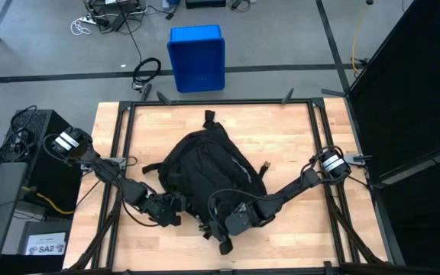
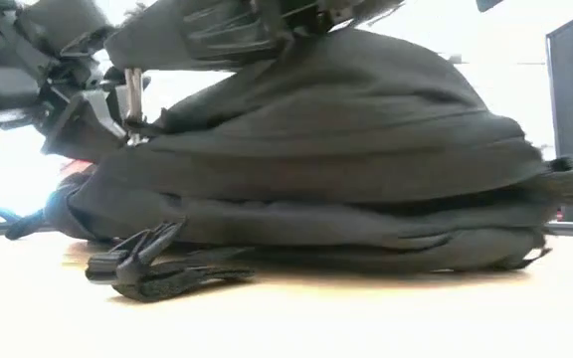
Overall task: Unpack backpack
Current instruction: Open the backpack
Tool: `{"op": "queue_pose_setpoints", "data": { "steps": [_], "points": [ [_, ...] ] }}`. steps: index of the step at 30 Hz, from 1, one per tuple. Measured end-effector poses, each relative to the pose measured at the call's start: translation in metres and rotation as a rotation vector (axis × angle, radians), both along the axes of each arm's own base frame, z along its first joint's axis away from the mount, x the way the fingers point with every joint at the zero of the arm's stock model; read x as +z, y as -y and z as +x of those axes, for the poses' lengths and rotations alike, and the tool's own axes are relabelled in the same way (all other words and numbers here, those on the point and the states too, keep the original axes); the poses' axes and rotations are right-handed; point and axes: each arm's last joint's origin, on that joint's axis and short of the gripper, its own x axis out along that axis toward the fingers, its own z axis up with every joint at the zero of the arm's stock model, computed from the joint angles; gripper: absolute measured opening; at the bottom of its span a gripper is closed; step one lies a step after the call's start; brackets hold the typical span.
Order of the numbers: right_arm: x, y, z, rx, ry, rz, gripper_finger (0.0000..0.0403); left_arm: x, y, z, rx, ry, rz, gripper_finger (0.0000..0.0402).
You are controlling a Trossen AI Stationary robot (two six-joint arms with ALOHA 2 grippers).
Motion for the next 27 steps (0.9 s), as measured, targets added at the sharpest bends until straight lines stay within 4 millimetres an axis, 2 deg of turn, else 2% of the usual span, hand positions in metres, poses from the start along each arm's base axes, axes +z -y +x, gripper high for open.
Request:
{"op": "queue_pose_setpoints", "data": {
  "steps": [9, 15, 18, 22, 27],
  "points": [
    [-0.004, -0.029, -0.024, 0.050, -0.116, 0.052, 0.0000, -0.006, -0.008, -0.009, 0.068, -0.071, 0.054, 0.0001],
    [-0.005, -0.036, -0.031, -0.001, -0.112, 0.019, 0.0000, -0.007, -0.010, -0.011, 0.101, -0.079, 0.045, 0.0000],
    [-0.004, -0.030, -0.026, -0.023, -0.089, 0.011, 0.0000, -0.006, -0.009, -0.009, 0.085, -0.070, 0.031, 0.0000],
    [-0.002, -0.011, -0.013, -0.056, -0.073, -0.009, 0.0009, -0.004, -0.007, -0.007, 0.073, -0.061, 0.006, 0.0000],
    [-0.003, 0.006, -0.004, -0.140, -0.096, 0.107, 0.0051, 0.006, -0.003, 0.001, 0.112, -0.007, -0.063, 0.0000]
  ]
}}
